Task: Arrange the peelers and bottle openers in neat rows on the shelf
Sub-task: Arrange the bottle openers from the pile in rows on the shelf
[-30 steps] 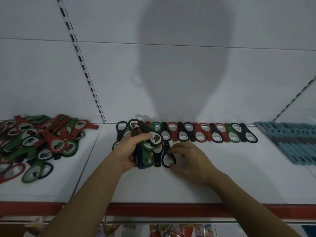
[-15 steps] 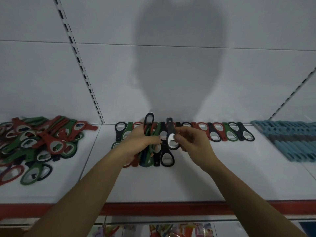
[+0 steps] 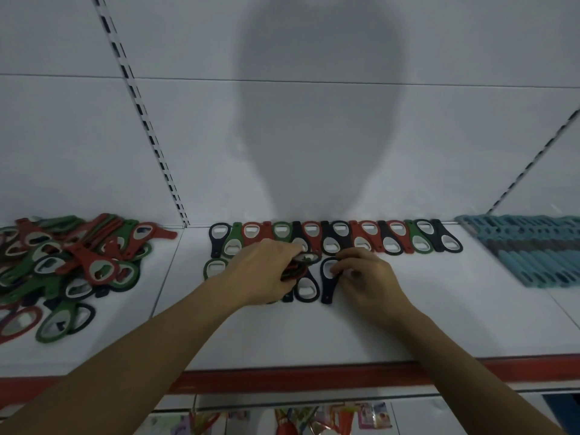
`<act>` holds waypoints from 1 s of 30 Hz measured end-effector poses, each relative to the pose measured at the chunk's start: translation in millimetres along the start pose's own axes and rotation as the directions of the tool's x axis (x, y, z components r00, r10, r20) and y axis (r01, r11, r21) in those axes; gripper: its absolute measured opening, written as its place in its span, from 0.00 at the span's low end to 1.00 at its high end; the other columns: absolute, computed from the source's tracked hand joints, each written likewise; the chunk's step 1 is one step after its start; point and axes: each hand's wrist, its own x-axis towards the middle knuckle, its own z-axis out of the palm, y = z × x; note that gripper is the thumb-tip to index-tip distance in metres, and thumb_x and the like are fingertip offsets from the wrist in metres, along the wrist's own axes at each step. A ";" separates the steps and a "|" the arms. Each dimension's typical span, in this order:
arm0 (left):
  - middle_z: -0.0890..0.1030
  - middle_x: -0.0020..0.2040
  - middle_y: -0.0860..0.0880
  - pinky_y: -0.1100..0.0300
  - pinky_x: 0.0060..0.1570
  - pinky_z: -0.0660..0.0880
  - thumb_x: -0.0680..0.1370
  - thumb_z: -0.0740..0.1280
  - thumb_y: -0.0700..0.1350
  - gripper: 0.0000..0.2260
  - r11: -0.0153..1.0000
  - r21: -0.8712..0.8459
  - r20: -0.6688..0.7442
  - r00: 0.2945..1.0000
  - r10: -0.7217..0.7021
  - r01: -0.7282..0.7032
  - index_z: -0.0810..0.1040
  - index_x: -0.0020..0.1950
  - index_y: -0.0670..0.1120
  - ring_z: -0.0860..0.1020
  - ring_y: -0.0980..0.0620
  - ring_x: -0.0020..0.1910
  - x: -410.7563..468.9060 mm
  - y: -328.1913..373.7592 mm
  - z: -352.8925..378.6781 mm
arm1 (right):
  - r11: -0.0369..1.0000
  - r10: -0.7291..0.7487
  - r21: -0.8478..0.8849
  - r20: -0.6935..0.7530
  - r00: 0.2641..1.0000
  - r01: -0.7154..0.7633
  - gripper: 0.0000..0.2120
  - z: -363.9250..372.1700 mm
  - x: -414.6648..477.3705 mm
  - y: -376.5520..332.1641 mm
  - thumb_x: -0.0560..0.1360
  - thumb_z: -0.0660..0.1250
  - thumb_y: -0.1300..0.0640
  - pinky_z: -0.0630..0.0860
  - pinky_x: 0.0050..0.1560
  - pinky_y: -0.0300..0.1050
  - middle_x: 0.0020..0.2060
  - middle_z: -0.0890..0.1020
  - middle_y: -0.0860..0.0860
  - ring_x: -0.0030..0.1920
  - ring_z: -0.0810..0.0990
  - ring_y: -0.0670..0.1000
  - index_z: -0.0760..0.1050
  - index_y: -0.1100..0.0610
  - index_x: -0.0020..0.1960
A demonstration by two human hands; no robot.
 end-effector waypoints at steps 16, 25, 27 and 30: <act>0.68 0.49 0.58 0.61 0.36 0.66 0.78 0.68 0.57 0.12 0.998 0.065 -0.005 1.000 -0.015 0.016 0.70 0.53 0.54 0.71 0.55 0.43 2.2 -0.4 28.0 | 0.997 -0.027 -0.071 0.009 1.000 0.028 0.12 9.1 -1.1 -5.9 0.75 0.73 0.54 0.69 0.62 0.38 0.57 0.82 0.47 0.59 0.76 0.47 0.83 0.53 0.58; 0.70 0.48 0.57 0.59 0.41 0.74 0.76 0.70 0.58 0.11 0.999 -0.044 -0.017 0.999 -0.028 0.027 0.72 0.52 0.55 0.73 0.55 0.45 7.9 -5.7 22.3 | 0.999 -0.002 0.035 0.000 1.000 0.003 0.15 3.5 0.0 -12.6 0.80 0.68 0.52 0.72 0.60 0.34 0.64 0.78 0.46 0.61 0.76 0.45 0.79 0.50 0.66; 0.73 0.44 0.58 0.62 0.39 0.73 0.74 0.73 0.56 0.11 0.990 -0.137 -0.035 0.999 -0.031 0.026 0.70 0.46 0.59 0.74 0.57 0.42 12.9 -4.1 14.6 | 0.954 0.084 0.292 -0.057 0.995 -0.064 0.16 -4.0 3.3 -21.4 0.79 0.68 0.48 0.75 0.50 0.33 0.59 0.78 0.41 0.55 0.79 0.44 0.76 0.46 0.66; 0.78 0.41 0.58 0.60 0.39 0.77 0.73 0.74 0.53 0.10 0.978 -0.210 0.000 1.000 -0.007 0.007 0.76 0.49 0.55 0.78 0.59 0.39 20.1 4.9 8.8 | 0.780 0.130 0.618 0.002 0.991 -0.103 0.13 -10.6 17.5 -35.4 0.79 0.70 0.59 0.80 0.44 0.40 0.51 0.83 0.44 0.48 0.83 0.50 0.78 0.51 0.62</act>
